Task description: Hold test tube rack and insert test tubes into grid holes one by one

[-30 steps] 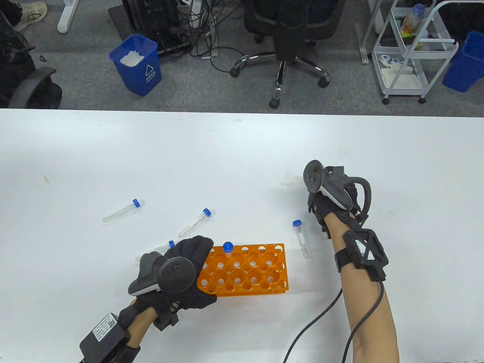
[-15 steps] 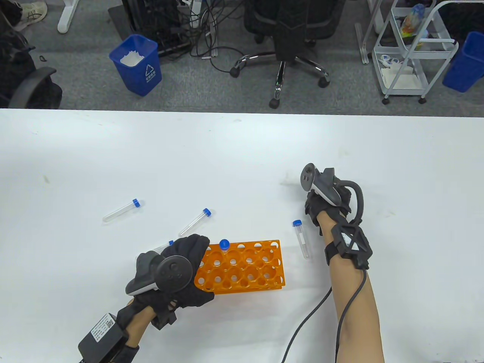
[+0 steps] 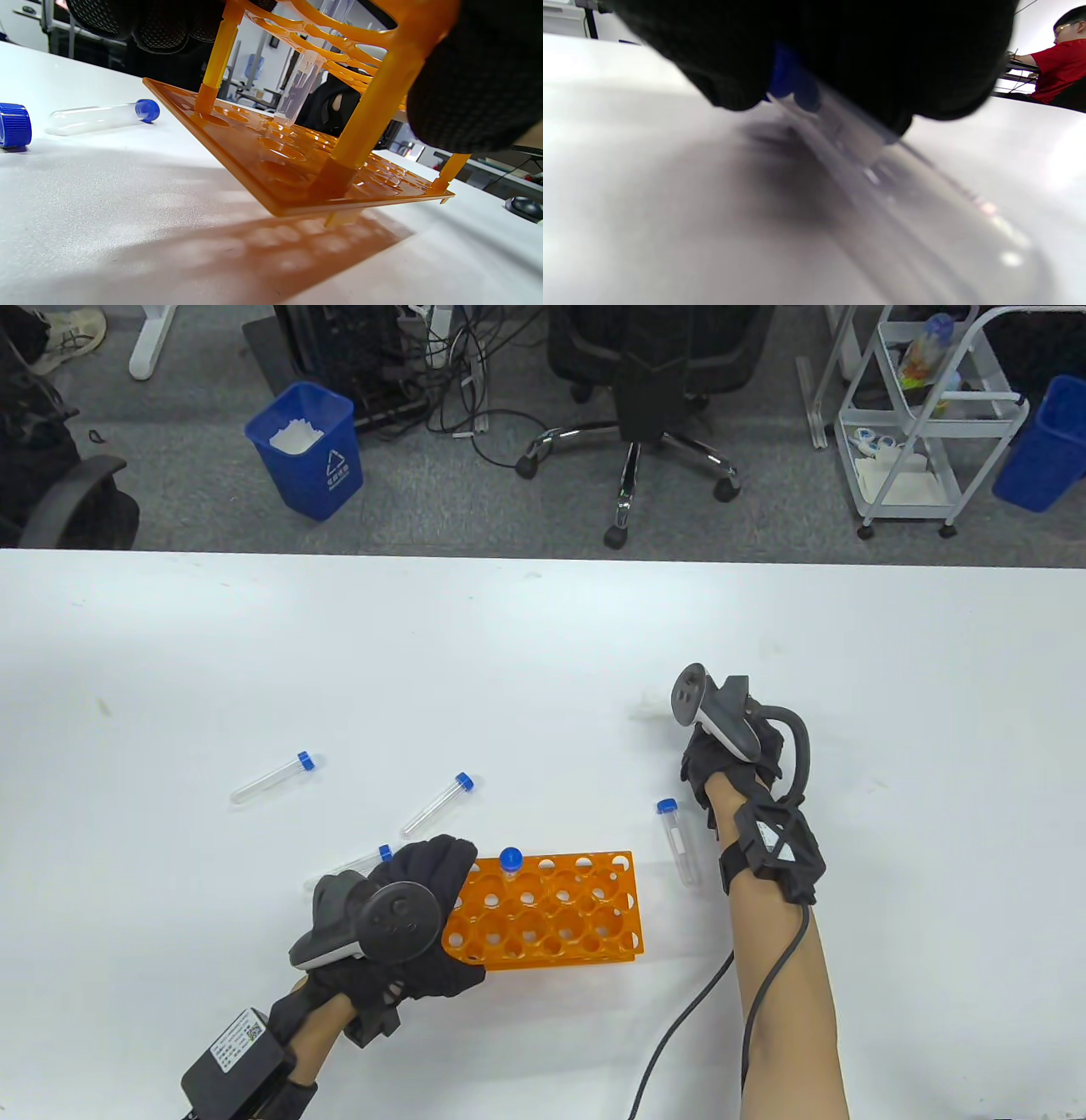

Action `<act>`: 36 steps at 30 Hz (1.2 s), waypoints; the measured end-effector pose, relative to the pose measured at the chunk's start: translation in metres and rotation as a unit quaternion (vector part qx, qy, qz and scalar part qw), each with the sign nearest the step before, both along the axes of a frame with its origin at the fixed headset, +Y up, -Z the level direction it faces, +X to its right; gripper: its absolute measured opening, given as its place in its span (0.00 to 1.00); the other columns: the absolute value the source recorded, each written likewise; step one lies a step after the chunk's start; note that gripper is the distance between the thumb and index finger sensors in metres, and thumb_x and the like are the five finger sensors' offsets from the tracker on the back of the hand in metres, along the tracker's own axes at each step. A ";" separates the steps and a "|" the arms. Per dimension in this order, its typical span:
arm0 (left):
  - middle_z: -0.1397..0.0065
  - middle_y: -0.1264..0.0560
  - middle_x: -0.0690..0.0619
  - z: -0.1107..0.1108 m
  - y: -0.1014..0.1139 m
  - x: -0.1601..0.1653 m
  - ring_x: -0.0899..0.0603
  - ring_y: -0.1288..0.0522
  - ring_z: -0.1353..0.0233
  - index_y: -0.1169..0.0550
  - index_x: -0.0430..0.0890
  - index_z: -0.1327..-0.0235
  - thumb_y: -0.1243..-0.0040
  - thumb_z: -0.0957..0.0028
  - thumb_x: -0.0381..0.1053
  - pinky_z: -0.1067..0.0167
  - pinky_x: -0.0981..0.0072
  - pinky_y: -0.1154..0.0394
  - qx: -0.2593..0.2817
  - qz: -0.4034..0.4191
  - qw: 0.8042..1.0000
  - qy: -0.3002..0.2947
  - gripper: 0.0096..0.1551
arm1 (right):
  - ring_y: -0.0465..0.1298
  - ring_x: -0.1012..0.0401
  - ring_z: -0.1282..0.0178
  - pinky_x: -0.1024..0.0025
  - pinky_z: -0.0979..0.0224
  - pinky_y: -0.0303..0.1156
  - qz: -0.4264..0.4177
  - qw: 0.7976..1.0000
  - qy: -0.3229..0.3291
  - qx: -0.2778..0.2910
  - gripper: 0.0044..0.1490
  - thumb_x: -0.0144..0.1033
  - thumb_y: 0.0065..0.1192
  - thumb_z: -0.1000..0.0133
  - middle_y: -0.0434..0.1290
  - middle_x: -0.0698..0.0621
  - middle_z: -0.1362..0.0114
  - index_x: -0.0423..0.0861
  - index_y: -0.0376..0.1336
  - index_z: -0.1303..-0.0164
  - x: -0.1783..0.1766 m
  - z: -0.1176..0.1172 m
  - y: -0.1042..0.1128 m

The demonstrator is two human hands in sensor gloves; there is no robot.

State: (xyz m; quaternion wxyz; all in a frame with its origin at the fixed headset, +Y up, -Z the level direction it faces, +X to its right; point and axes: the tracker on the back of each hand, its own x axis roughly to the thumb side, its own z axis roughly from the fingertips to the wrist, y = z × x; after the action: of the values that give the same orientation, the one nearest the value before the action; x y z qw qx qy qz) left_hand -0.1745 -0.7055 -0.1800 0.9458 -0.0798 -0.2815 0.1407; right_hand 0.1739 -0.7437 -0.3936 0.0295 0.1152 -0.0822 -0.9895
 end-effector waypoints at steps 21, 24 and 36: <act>0.23 0.44 0.38 0.004 0.001 0.007 0.24 0.37 0.26 0.47 0.41 0.25 0.21 0.77 0.75 0.29 0.34 0.36 0.006 0.007 1.000 -0.018 0.77 | 0.84 0.42 0.43 0.43 0.42 0.81 -0.063 0.948 0.084 0.300 0.36 0.30 0.72 0.56 0.77 0.36 0.34 0.44 0.67 0.34 -0.005 0.108 0.187; 0.23 0.44 0.38 0.004 0.000 0.008 0.24 0.37 0.26 0.47 0.41 0.25 0.22 0.77 0.75 0.29 0.34 0.36 0.006 0.007 1.000 -0.022 0.77 | 0.85 0.43 0.45 0.44 0.44 0.82 -0.065 0.937 0.118 0.323 0.36 0.32 0.73 0.56 0.79 0.37 0.36 0.43 0.67 0.35 -0.017 0.128 0.203; 0.23 0.44 0.38 0.004 -0.001 0.012 0.24 0.37 0.25 0.47 0.40 0.25 0.21 0.77 0.75 0.29 0.34 0.36 0.003 0.009 0.999 -0.032 0.77 | 0.88 0.47 0.52 0.48 0.49 0.85 -0.072 0.900 0.306 0.301 0.37 0.40 0.77 0.58 0.83 0.40 0.42 0.43 0.70 0.38 -0.085 0.204 0.200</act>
State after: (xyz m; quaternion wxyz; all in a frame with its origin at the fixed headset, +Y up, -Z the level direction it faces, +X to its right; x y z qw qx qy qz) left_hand -0.1624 -0.7066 -0.1761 0.9354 -0.0792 -0.3125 0.1455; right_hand 0.0885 -0.5432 -0.1895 -0.0541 -0.1963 0.2242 -0.9530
